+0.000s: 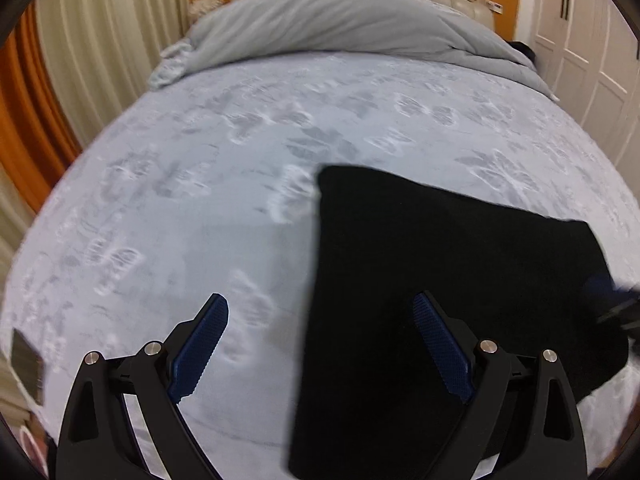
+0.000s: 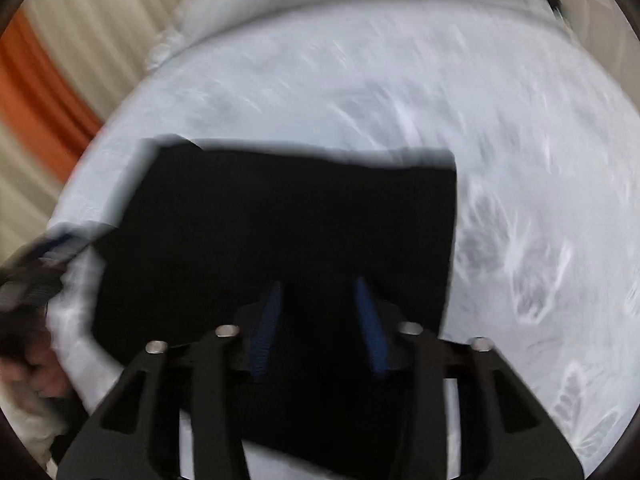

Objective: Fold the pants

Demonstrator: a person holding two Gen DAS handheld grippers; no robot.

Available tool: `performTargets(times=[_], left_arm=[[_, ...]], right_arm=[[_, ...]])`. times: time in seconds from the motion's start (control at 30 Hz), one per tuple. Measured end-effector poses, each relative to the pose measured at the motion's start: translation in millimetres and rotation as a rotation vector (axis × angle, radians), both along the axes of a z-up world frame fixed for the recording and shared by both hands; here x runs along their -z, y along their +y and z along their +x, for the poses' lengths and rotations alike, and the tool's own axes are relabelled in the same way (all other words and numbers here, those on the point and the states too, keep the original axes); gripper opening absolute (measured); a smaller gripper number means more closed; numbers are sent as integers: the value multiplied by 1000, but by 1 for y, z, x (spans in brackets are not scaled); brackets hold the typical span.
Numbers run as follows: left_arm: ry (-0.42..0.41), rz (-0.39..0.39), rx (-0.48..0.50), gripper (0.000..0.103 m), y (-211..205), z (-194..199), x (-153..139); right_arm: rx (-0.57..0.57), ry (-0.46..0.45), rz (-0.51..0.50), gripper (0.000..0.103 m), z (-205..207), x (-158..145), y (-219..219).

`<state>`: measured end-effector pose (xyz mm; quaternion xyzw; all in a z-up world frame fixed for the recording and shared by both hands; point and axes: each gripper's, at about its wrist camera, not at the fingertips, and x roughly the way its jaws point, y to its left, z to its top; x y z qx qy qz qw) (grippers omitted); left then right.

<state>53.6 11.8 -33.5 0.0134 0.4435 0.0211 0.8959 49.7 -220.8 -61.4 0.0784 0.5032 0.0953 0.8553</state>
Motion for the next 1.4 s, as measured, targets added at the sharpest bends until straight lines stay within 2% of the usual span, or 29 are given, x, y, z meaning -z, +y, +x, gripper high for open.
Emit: performTargets(times=[0.07, 0.17, 0.27, 0.4, 0.43, 0.47, 0.5, 0.57, 0.6, 0.63, 0.67, 0.7, 0.73, 0.77, 0.8, 0.83, 0.87, 0.93, 0.97, 1.0, 1.03, 1.07, 1.1, 1.13, 1.17, 1.23, 1.27, 1.33, 1.4], left_arm=[[-32, 4, -59, 92, 24, 1, -9], [-26, -47, -161, 92, 66, 5, -15], [7, -89, -235, 92, 98, 6, -11], [24, -100, -263, 92, 115, 1, -9], [25, -91, -252, 92, 116, -1, -8], [24, -85, -239, 92, 116, -3, -7], [24, -80, -229, 92, 115, -5, -6], [32, -60, -200, 92, 112, -8, -3], [37, -56, -188, 92, 112, -8, -2], [44, -53, -173, 92, 111, -8, 0], [47, -53, -169, 92, 110, -9, 0], [50, -57, -161, 92, 109, -9, 1], [52, -57, -153, 92, 108, -9, 1], [54, -56, -150, 92, 107, -8, 1], [53, -57, -147, 91, 105, -8, 1], [53, -57, -147, 92, 103, -8, 1], [56, -57, -146, 92, 102, -8, 1], [58, -62, -135, 91, 96, -8, 2], [56, -61, -130, 92, 92, -8, 1], [53, -57, -123, 92, 89, -8, 1], [49, -47, -113, 92, 83, -8, 1], [48, -41, -109, 92, 79, -8, 2], [48, -36, -102, 92, 75, -8, 2], [51, -35, -93, 92, 69, -7, 4], [55, -37, -86, 91, 65, -6, 4], [61, -41, -72, 91, 56, -6, 5], [60, -42, -61, 91, 51, -6, 5], [52, -36, -46, 92, 40, -7, 5], [49, -31, -30, 92, 31, -7, 5]], right_arm=[[44, -38, 54, 33, -5, -19, -4], [-54, -197, 106, 34, -22, -63, 31], [-156, -220, 162, 34, -12, -73, 78], [-230, -180, 138, 35, 14, -47, 138], [-250, -129, 138, 41, 25, -27, 152], [-255, -62, 109, 42, 37, -2, 162], [-248, -49, 106, 42, 46, 12, 164], [-224, -64, 143, 44, 50, 6, 163], [-224, -66, 150, 44, 49, -6, 164], [-232, -112, 161, 42, 47, -21, 162], [-235, -158, 151, 43, 45, -31, 159], [-221, -186, 97, 46, 42, -32, 157], [-217, -160, 56, 56, 46, -22, 158], [-215, -112, 20, 59, 55, -7, 159], [-202, -69, 46, 59, 60, 12, 153], [-169, -82, 120, 59, 59, 11, 142], [-140, -66, 125, 59, 58, 2, 137], [-110, -134, 88, 61, 49, -24, 130], [-96, -190, 64, 71, 38, -38, 120], [-76, -206, 34, 78, 32, -42, 114], [-46, -212, -12, 87, 26, -41, 104], [-17, -192, -68, 89, 24, -33, 94], [9, -144, -115, 89, 25, -22, 86], [28, -56, -150, 88, 32, 0, 76], [21, -69, -136, 87, 30, 4, 72], [7, -106, -150, 87, 19, -15, 75], [-11, -157, -143, 88, 8, -32, 77], [-21, -212, -178, 93, -10, -44, 73], [0, -145, -249, 93, -9, -26, 61]])
